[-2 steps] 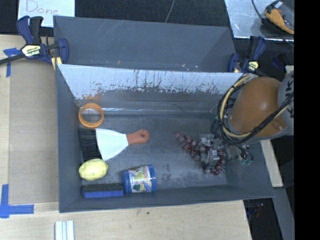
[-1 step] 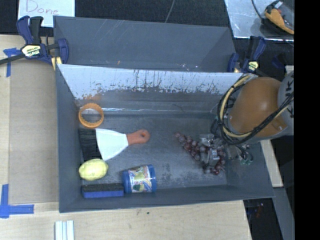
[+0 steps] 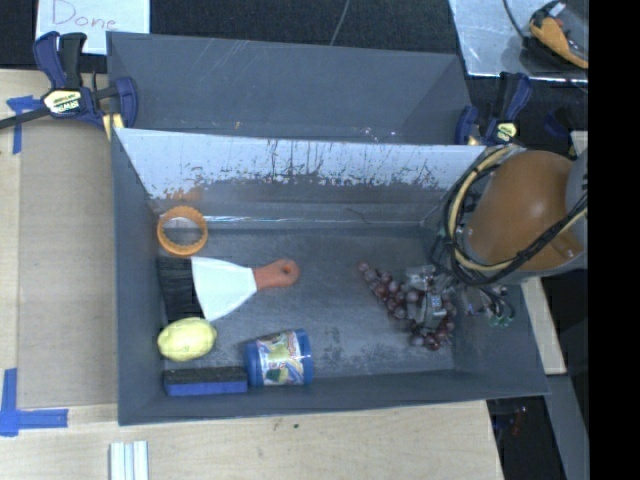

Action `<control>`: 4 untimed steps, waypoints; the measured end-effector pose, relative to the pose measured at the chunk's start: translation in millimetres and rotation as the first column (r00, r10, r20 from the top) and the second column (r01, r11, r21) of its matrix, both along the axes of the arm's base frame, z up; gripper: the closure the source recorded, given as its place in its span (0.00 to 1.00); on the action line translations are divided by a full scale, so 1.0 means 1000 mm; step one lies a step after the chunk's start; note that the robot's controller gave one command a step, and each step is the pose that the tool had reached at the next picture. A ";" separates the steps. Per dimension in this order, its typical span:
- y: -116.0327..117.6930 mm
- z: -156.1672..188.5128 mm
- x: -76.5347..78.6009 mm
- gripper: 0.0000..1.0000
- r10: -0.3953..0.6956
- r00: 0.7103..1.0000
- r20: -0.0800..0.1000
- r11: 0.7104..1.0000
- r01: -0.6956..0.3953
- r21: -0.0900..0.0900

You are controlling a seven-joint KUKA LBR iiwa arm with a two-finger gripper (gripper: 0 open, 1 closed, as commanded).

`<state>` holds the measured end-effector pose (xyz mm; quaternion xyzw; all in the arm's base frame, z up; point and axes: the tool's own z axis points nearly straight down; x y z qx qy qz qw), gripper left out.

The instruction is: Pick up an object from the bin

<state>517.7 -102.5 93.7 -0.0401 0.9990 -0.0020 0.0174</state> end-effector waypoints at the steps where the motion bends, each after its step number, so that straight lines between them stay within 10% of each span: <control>1: -0.018 0.004 -0.003 1.00 -0.026 1.000 0.001 1.000 0.026 0.000; 2: -0.017 0.005 -0.001 1.00 -0.006 1.000 0.005 1.000 0.006 0.000; 4: -0.019 0.121 0.008 1.00 0.011 1.000 0.000 1.000 -0.011 0.000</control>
Offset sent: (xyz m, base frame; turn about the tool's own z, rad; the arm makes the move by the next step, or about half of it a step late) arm -0.0008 -0.0178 0.0064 -0.0074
